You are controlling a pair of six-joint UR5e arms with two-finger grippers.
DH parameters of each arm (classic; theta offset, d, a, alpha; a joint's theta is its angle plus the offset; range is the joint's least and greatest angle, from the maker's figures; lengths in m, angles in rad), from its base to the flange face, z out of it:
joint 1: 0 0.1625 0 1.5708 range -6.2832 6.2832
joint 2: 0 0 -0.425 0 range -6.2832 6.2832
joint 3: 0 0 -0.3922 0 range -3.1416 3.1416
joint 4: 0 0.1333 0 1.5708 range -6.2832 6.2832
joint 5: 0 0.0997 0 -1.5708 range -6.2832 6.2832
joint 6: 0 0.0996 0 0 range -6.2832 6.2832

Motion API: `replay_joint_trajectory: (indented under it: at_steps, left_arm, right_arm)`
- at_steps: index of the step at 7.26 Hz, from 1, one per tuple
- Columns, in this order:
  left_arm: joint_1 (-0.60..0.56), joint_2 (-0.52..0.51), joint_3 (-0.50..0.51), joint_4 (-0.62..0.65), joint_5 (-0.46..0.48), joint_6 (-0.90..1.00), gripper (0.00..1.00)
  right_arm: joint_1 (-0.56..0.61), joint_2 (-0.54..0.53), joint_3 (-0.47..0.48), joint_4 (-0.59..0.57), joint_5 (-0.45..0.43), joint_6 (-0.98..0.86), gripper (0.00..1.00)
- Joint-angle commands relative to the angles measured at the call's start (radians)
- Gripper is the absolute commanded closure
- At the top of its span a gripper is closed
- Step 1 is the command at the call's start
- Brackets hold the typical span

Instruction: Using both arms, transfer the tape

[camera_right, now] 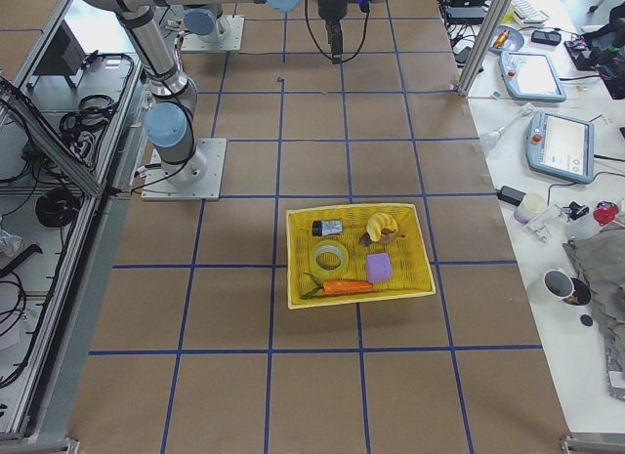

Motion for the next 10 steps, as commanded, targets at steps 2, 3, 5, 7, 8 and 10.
replay_joint_trajectory:
  at_steps: [2, 3, 5, 7, 8, 10]
  left_arm:
    - [0.000, 0.000, 0.001, 0.000, -0.002, -0.003, 0.00]
    - [0.000, 0.000, -0.001, 0.000, 0.001, 0.003, 0.00]
    - [0.000, 0.000, 0.001, 0.000, 0.001, 0.002, 0.00]
    - [0.000, 0.000, -0.001, 0.000, 0.000, 0.002, 0.00]
    - [-0.002, 0.000, 0.001, 0.000, 0.001, -0.001, 0.00]
    - [-0.003, 0.000, -0.001, 0.000, 0.001, -0.001, 0.00]
  right_arm:
    - [0.000, -0.001, 0.002, 0.001, -0.001, 0.000, 0.00]
    - [-0.002, 0.001, 0.002, 0.001, -0.001, 0.000, 0.00]
    - [-0.002, 0.001, 0.002, -0.001, -0.001, 0.001, 0.00]
    - [0.000, 0.001, 0.003, 0.001, -0.001, 0.006, 0.00]
    - [0.000, 0.001, 0.003, 0.001, -0.002, 0.006, 0.00]
    - [-0.005, 0.025, 0.014, -0.012, -0.024, 0.014, 0.00]
